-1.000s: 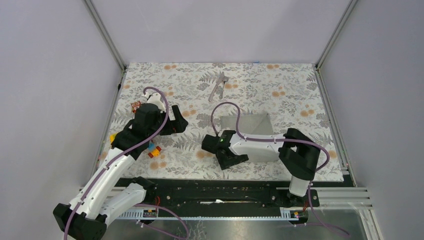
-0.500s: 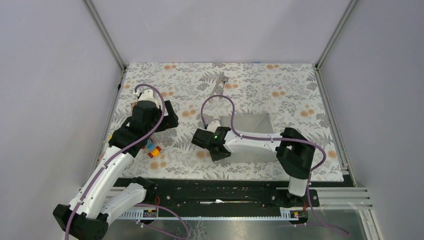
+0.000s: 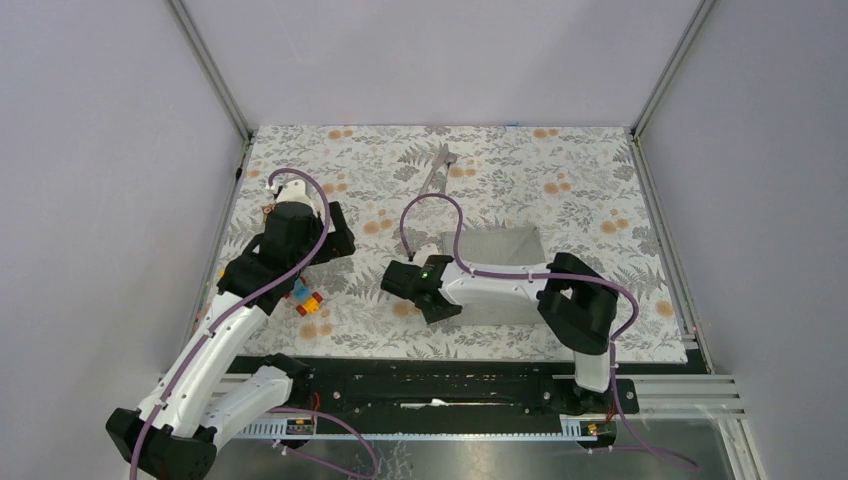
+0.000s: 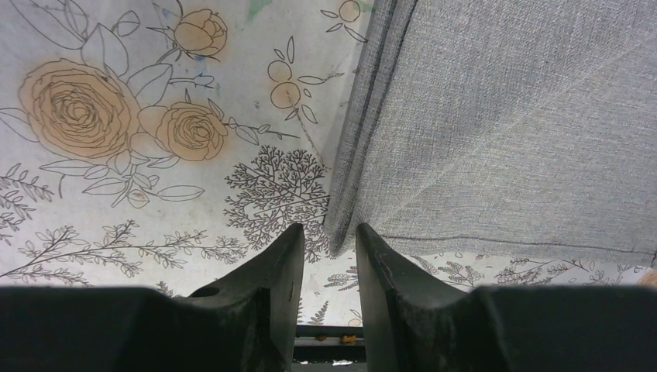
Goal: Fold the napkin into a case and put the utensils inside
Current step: Pick up the upper triangle-folded napkin from the center of the board.
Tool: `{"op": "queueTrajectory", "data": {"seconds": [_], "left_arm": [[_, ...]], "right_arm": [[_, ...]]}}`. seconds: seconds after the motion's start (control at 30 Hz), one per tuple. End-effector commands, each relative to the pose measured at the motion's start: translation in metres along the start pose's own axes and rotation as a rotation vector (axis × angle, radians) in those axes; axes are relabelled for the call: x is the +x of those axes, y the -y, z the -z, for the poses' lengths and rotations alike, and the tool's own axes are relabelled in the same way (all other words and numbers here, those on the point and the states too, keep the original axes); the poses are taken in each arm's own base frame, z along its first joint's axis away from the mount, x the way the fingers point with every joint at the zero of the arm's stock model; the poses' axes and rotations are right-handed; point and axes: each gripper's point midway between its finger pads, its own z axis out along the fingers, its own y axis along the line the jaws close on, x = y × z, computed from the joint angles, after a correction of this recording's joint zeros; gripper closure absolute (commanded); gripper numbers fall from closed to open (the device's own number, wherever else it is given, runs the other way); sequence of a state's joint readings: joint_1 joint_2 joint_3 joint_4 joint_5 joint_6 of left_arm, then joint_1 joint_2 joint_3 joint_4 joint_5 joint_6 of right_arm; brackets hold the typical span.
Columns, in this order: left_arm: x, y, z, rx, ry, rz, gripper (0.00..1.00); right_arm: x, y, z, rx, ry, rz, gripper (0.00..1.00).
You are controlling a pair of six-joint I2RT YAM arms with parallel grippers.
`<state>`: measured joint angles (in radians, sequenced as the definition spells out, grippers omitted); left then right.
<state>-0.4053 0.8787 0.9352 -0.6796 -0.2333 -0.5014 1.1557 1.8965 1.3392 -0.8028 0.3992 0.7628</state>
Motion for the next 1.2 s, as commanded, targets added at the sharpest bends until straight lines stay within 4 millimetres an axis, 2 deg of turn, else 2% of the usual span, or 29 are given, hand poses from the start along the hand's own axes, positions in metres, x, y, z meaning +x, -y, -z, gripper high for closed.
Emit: {"op": "queueTrajectory", "data": {"seconds": [0.0, 0.63, 0.9, 1.0, 1.17], "left_arm": [[-0.009, 0.001, -0.001, 0.005, 0.038, 0.001, 0.01], [-0.007, 0.002, -0.001, 0.015, 0.034, -0.001, 0.01], [-0.007, 0.002, -0.002, 0.013, 0.034, -0.002, 0.01], [-0.007, 0.002, -0.003, 0.014, 0.033, -0.001, 0.01], [-0.004, 0.004, -0.006, 0.020, 0.018, -0.004, 0.01]], "right_arm": [[-0.008, 0.007, -0.003, 0.047, 0.019, 0.000, 0.63], [0.017, 0.010, -0.037, 0.001, -0.087, 0.007, 0.62], [0.030, 0.012, -0.047, -0.024, -0.148, 0.042, 0.54], [0.033, 0.015, -0.050, -0.017, -0.155, 0.057, 0.60], [0.021, 0.016, -0.045, -0.026, -0.113, 0.055, 0.91]]}}
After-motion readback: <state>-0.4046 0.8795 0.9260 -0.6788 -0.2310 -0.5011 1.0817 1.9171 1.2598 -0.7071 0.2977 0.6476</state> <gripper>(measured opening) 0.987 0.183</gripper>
